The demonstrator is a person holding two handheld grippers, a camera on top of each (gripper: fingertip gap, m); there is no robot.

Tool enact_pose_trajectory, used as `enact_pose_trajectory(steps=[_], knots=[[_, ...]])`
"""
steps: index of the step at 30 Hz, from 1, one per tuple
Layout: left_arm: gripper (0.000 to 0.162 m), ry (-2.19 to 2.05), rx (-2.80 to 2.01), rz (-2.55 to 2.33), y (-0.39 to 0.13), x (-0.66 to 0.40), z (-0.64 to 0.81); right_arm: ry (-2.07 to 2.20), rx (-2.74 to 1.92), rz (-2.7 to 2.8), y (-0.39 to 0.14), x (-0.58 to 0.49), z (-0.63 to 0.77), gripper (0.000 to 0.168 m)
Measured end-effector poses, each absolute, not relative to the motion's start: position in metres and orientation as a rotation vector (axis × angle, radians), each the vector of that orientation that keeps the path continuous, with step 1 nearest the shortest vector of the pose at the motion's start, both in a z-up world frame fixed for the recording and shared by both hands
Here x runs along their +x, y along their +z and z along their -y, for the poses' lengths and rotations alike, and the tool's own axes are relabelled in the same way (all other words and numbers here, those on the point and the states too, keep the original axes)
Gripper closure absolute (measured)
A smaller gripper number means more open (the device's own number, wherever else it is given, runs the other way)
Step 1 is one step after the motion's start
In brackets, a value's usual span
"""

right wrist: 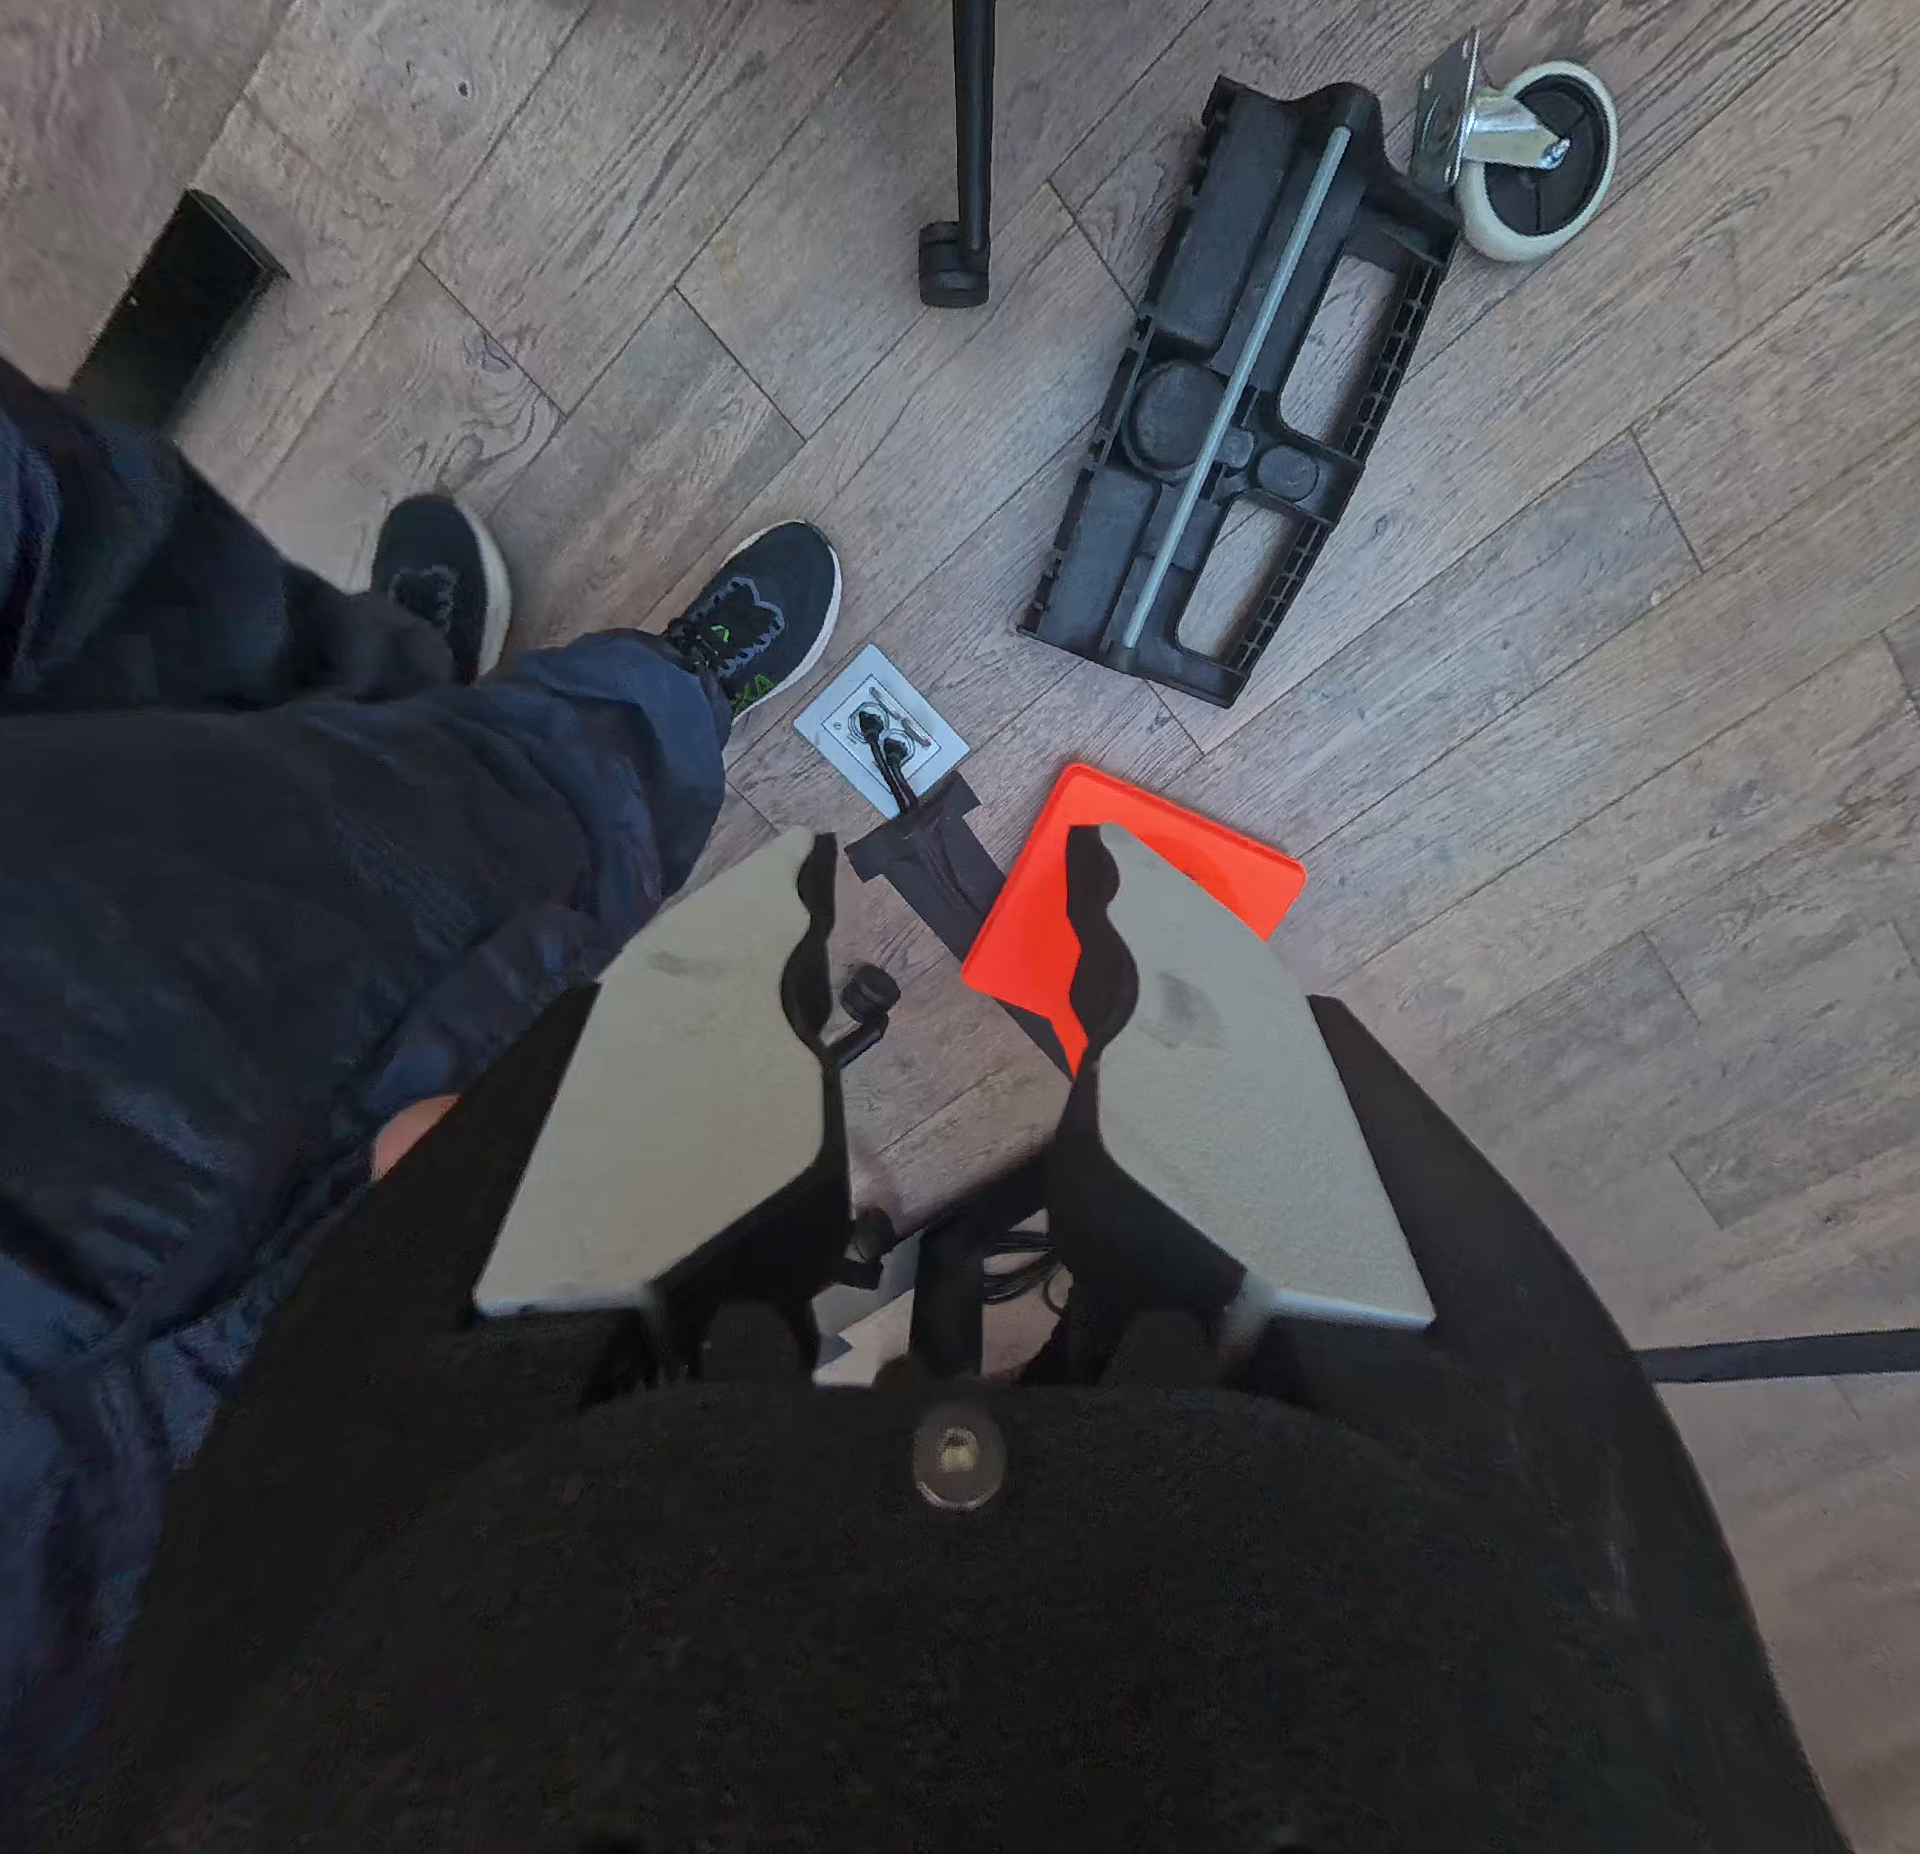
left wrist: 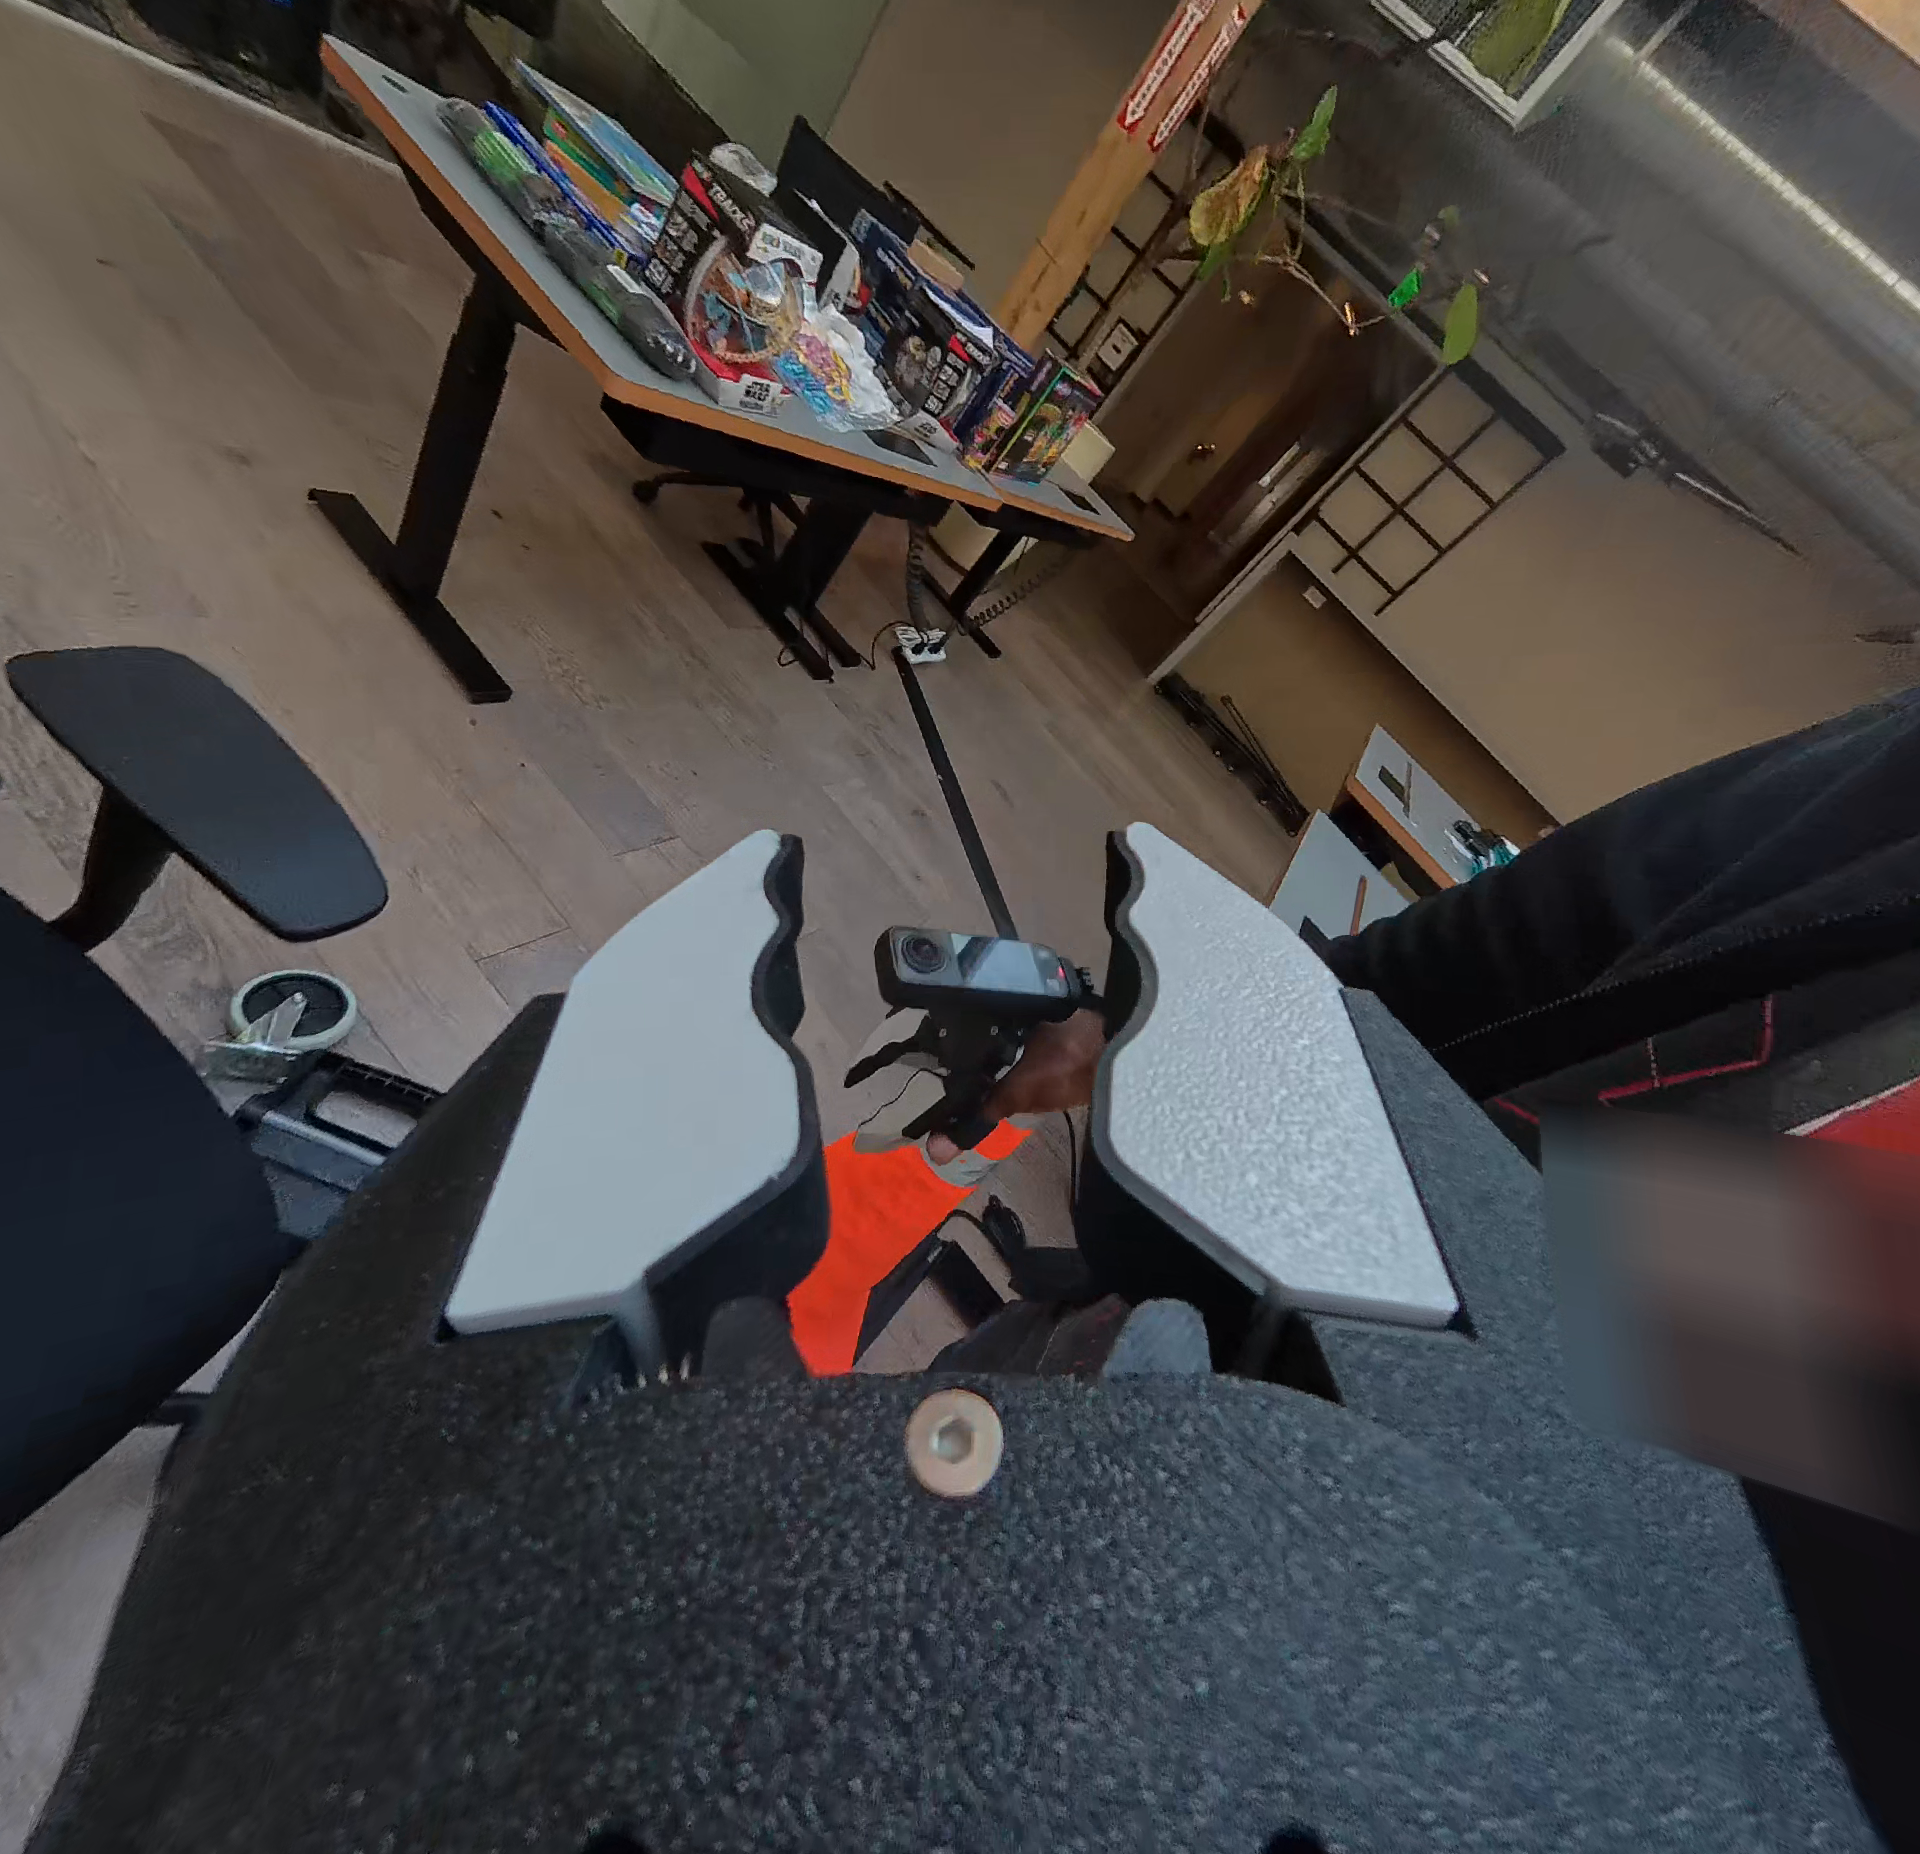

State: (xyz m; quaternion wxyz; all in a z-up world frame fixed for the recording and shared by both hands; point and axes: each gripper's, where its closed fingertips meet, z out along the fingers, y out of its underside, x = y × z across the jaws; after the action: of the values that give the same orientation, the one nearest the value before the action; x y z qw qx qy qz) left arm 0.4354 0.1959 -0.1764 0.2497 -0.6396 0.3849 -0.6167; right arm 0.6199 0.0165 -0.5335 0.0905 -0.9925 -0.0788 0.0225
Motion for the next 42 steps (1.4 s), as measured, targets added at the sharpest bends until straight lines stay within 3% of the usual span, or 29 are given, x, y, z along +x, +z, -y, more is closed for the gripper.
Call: enact_pose_trajectory(steps=[4,12,19,25,33,38,42], knots=[[0.106,-1.739,-1.667,-1.121,-0.166,0.491,-0.212,0.032,-2.909,0.225,-0.525,0.642,-0.043,0.124],[0.108,-1.902,-1.637,-1.127,-0.198,0.575,-0.286,-0.166,-2.888,0.294,-0.473,0.764,-0.110,0.125],[0.108,-1.778,-1.551,-1.144,-0.168,0.646,-0.362,-0.272,-2.801,0.437,-0.436,0.901,-0.216,0.128],[0.109,-1.713,-1.632,-1.017,-0.196,0.748,-0.396,-0.062,-2.719,0.864,-0.474,0.994,-0.316,0.127],[0.113,-1.417,-1.932,-0.443,-0.251,0.930,-0.434,0.613,-2.746,0.916,-0.594,1.080,-0.411,0.131],[0.113,-1.376,-1.928,-0.078,-0.225,1.013,-0.416,0.731,-2.769,1.122,-0.606,1.084,-0.402,0.133],[0.114,-1.200,-1.931,0.094,-0.240,1.028,-0.403,0.767,-2.830,1.247,-0.617,1.089,-0.385,0.134]])
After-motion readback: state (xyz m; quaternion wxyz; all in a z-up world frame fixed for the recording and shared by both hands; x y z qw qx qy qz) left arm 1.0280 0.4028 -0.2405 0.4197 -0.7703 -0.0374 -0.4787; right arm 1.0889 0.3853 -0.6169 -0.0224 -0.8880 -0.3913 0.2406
